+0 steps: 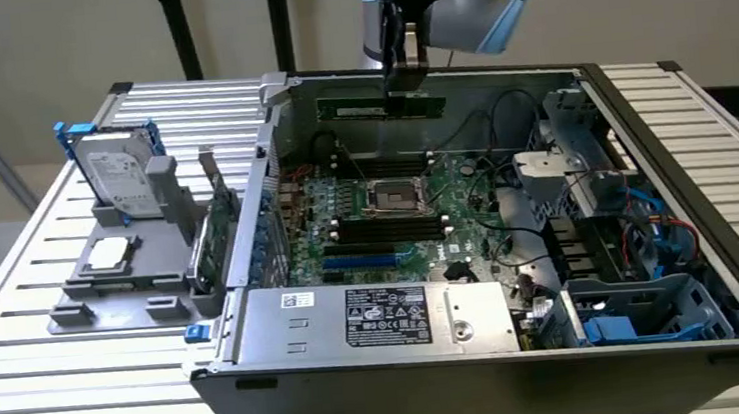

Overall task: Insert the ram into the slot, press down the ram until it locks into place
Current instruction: 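Insert the ram into the slot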

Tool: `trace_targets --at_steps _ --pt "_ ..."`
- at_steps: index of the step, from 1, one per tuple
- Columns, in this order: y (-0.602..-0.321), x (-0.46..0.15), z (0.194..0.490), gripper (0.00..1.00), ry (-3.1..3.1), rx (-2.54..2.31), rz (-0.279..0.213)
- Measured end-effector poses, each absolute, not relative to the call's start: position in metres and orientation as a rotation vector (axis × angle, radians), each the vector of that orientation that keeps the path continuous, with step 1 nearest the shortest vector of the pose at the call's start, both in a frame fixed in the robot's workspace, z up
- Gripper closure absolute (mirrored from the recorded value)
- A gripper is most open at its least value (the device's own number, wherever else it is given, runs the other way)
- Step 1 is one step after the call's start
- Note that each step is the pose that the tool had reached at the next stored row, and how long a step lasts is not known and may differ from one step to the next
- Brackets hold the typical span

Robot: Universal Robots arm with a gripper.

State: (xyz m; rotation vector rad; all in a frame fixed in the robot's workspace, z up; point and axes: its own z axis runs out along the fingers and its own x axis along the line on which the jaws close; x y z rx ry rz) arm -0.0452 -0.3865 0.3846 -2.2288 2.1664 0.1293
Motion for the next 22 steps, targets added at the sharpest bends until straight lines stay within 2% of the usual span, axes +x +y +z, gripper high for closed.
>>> trace_targets --at_steps 22 --pt "-0.386 -0.034 0.351 0.87 2.159 -2.239 0.126"
